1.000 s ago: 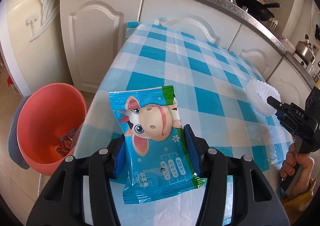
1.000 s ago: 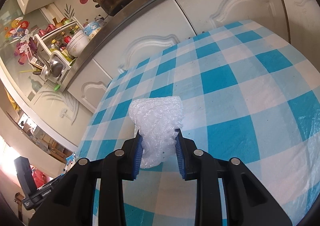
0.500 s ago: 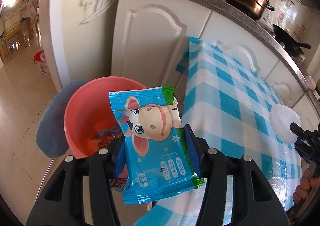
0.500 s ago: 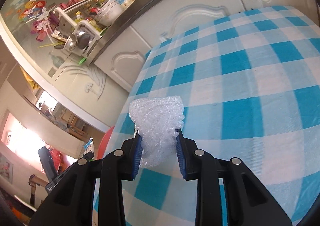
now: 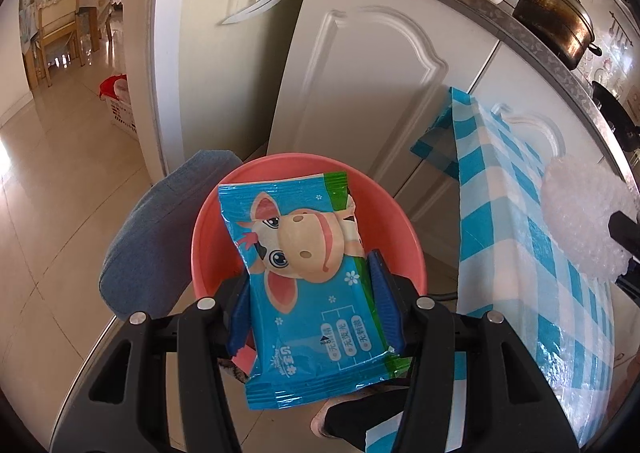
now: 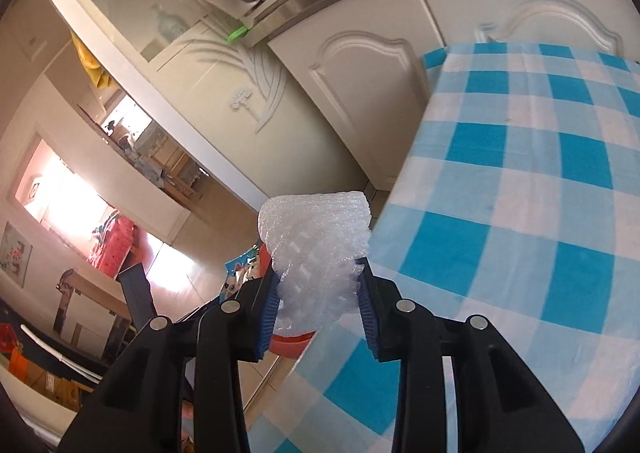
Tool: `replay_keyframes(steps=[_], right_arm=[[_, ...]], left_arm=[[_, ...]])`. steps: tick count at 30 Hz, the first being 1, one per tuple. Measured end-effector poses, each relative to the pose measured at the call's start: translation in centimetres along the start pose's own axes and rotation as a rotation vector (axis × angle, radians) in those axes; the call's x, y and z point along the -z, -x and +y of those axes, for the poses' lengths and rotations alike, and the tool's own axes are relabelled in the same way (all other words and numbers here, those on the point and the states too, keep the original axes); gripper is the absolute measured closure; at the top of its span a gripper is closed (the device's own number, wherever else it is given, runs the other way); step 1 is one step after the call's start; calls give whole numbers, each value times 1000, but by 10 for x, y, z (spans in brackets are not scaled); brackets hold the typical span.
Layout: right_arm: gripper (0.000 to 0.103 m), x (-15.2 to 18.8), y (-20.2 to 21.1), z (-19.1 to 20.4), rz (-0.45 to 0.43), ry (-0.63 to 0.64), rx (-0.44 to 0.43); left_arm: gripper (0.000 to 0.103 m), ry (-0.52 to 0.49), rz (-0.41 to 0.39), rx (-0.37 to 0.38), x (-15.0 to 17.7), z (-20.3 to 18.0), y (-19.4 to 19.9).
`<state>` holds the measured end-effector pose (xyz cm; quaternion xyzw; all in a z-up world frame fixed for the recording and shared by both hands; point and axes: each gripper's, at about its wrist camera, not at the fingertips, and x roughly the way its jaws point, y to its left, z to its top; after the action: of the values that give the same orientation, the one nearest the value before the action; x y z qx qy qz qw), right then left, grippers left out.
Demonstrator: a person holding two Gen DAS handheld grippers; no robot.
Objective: Collect trash
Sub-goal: 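Carry the cow-print packet and bubble wrap over the pink bucket, open both tools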
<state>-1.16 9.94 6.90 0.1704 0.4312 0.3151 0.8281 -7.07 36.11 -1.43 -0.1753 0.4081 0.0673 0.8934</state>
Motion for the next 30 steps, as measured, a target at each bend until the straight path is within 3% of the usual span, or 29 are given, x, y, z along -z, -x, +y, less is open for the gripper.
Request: replay_keyframes(steps=[11,14,16,18,21,22,30], right_arm=[[59,-3,-100,42,168,221,43],[47,-4,-120,38,242,242,43],[30,-7,-122,32,250,230,28],[25,-11,-118,27,241,224,4],[24,-18,-106,21,217,222,-16],[24,-20,-100,18,206,223,-15],[21,-39,-32,-23,73,136,15]], left_arm=[[49,-28,4,-22,-12,10,-20],[49,-38,5,-33,-15,9,-26],[47,-36,13,-32,-16,11,-30],[40,-28,14,-38,-15,11,-32],[32,-16,0,-34,-13,14,-31],[24,-9,-10,-38,-12,14,-29],[15,-29,-115,-61,-14,10,-5]])
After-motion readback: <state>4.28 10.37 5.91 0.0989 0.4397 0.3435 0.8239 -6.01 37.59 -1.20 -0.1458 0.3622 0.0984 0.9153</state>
